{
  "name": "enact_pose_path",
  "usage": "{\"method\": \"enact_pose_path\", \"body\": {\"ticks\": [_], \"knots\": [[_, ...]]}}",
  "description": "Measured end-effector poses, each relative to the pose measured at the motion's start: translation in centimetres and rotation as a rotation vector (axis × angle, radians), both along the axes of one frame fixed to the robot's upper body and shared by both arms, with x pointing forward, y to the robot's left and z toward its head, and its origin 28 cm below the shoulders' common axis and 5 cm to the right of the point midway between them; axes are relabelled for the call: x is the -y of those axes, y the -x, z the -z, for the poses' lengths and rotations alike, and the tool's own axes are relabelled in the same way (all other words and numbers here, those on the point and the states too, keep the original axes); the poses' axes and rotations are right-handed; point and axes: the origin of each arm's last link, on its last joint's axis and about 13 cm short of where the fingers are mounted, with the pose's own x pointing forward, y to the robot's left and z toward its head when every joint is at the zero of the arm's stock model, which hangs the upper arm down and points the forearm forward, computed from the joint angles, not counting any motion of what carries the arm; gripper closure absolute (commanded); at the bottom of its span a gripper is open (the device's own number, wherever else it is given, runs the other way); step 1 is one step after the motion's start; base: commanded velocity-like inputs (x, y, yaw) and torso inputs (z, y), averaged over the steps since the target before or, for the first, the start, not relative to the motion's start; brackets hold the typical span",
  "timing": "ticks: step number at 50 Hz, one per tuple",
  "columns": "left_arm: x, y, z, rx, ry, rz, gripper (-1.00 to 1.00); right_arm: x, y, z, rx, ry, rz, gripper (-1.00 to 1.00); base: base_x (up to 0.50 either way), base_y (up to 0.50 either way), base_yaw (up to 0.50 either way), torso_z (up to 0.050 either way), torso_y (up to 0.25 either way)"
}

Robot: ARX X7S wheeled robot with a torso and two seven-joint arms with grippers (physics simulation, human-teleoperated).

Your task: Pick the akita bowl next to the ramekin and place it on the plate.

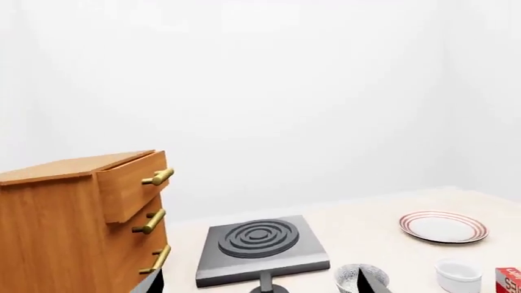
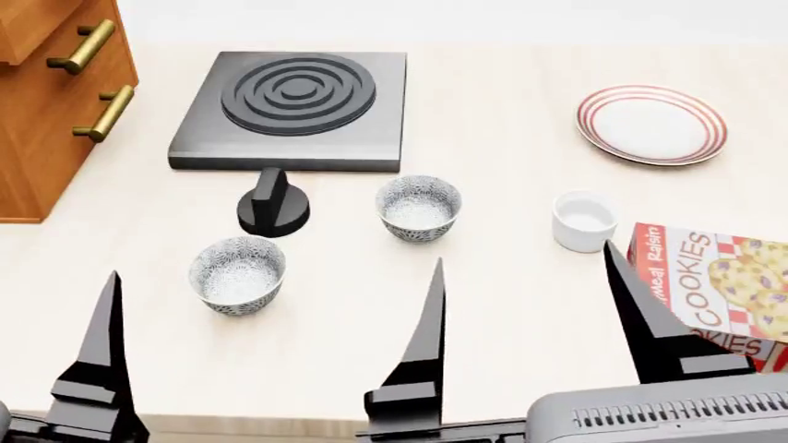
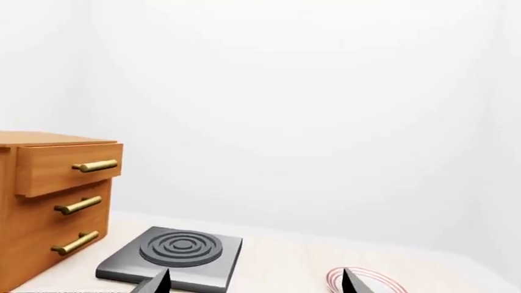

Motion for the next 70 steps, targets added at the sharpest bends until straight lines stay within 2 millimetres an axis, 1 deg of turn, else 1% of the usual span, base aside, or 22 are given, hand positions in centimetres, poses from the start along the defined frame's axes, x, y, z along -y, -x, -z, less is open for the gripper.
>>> {"method": "enact_pose_path", "body": {"ticks": [15,27,44,70], "knots": [[0.0,1.3,-1.7,0.007,-0.028,0.007,-1.00,0.1,0.8,-0.9,0.000,0.016,0.008,-1.00,0.00,0.00,0.00,0.000,0.000],[0.0,2.1,-2.5,0.007,-0.037,0.004,-1.00,0.0,1.4,-1.5,0.010,0.013,0.012,-1.00,0.00,0.00,0.00,0.000,0.000],[-0.3,2.6,-2.8,-0.007,-0.039,-0.022,-1.00,0.2,1.6,-1.7,0.009,0.001,0.028,-1.00,0.00,0.00,0.00,0.000,0.000],[-0.4,2.6,-2.8,-0.018,-0.046,-0.036,-1.00,0.3,1.6,-1.7,0.008,-0.014,0.036,-1.00,0.11,0.00,0.00,0.000,0.000]]}}
